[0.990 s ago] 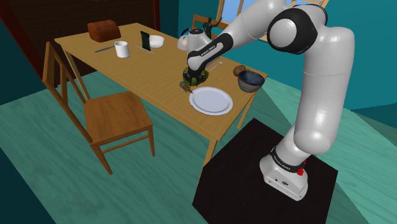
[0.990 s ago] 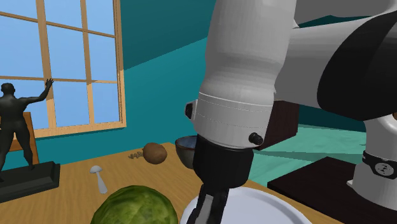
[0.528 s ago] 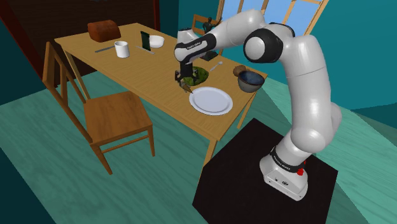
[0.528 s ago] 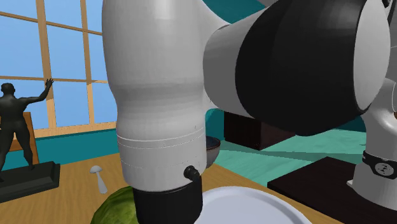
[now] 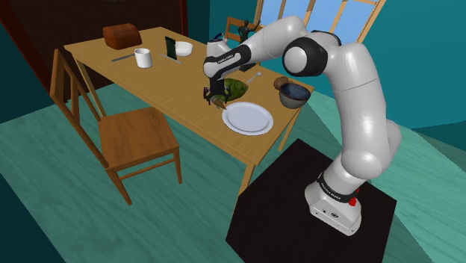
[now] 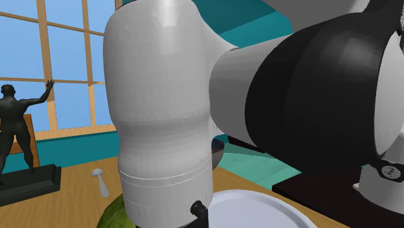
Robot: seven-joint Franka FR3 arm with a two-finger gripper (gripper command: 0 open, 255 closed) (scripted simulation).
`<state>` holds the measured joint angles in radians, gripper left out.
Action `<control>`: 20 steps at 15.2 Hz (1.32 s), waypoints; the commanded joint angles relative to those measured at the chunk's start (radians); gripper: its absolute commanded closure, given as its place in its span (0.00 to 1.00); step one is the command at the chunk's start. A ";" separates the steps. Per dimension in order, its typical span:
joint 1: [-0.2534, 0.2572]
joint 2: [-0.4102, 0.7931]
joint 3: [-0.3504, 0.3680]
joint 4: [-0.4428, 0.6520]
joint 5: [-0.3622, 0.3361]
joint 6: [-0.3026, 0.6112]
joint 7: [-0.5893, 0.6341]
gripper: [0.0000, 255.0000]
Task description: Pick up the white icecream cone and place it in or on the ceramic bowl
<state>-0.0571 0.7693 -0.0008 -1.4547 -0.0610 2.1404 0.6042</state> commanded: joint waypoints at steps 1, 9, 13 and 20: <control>-0.009 0.011 -0.008 -0.007 -0.003 0.006 -0.003 0.00; -0.008 0.022 -0.007 0.018 -0.004 -0.008 -0.001 1.00; -0.013 0.001 -0.008 -0.010 -0.004 0.000 -0.006 1.00; -0.010 -0.030 -0.007 -0.006 -0.003 -0.036 -0.005 1.00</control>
<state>-0.0670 0.7461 -0.0074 -1.4632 -0.0645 2.1144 0.5996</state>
